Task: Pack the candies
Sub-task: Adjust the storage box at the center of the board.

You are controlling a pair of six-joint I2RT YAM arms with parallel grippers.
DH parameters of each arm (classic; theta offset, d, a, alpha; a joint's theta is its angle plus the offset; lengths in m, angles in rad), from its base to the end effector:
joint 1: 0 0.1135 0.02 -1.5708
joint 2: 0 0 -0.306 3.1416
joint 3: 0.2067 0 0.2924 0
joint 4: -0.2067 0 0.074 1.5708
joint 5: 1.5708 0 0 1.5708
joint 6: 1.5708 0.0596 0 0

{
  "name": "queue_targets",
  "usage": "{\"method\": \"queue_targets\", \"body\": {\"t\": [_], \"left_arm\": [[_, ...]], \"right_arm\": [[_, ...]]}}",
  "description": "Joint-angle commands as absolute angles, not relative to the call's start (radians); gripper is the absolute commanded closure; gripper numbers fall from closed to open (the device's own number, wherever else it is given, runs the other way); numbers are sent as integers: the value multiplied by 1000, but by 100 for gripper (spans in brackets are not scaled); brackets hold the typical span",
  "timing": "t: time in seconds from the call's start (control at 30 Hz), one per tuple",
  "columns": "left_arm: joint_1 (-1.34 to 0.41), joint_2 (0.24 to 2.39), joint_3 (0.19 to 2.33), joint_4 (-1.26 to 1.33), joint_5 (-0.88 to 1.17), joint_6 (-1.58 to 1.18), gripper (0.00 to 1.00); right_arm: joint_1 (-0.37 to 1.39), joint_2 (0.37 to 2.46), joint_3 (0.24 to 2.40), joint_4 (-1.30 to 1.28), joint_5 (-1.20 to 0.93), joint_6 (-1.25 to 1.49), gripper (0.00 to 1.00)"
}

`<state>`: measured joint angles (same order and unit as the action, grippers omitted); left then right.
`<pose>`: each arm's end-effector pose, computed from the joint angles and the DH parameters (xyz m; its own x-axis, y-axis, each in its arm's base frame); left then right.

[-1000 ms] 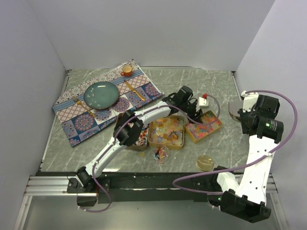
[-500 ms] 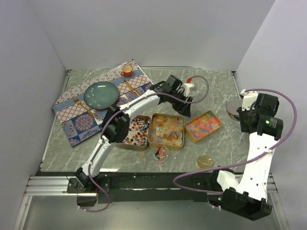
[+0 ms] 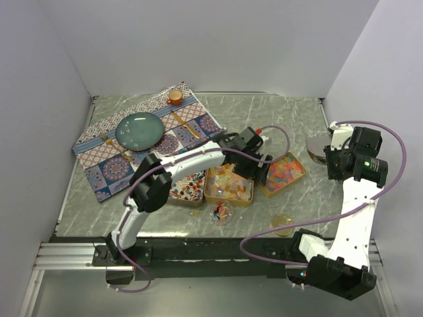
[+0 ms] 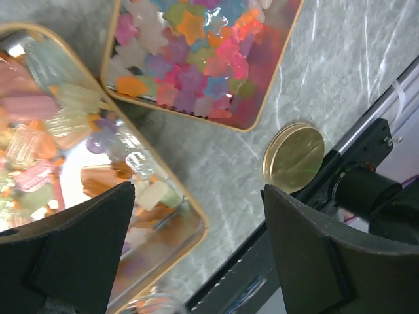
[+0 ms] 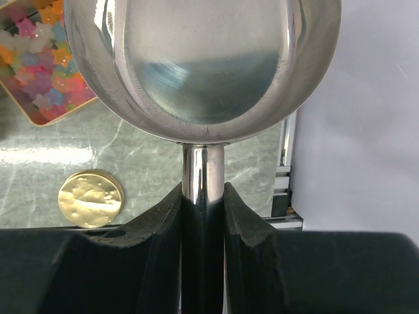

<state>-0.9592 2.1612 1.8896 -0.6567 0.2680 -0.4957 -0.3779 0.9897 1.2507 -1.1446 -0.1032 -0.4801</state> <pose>0.3091 -0.4683 0.2435 -0.8232 0.3750 -0.4262 0.5560 0.6845 -0.4715 0.1859 -0.0672 0.3981 -0.7787 -0.1851 -0.5994 -0.0602 0.9731 -0.2224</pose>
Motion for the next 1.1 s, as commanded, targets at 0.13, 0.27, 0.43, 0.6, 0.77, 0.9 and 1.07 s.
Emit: {"method": "queue_targets", "body": {"t": [0.13,0.27,0.43,0.6,0.77,0.9,1.07], "left_arm": [[-969,2265,2008,-672,129,-660,18],[-973,2322,2074,-669,121,-698,21],[-973,2378,2056,-676,164,-732,27],[-974,2364,2014,-709,111,-701,37],[-924,2327,1994,-729,49,-577,56],[-878,2318,1982,-735,37,-468,67],[-845,2348,2025,-706,5,-411,69]], "right_arm": [[-382,927,1269,-1114,-117,-489,100],[-382,876,1267,-1152,-112,-489,100],[-382,818,1249,-1173,-84,-509,100],[-382,796,1241,-1184,-92,-528,100],[-382,805,1236,-1147,-115,-537,100],[-382,830,1244,-1123,-140,-514,100],[-383,857,1241,-1114,-195,-495,100]]}}
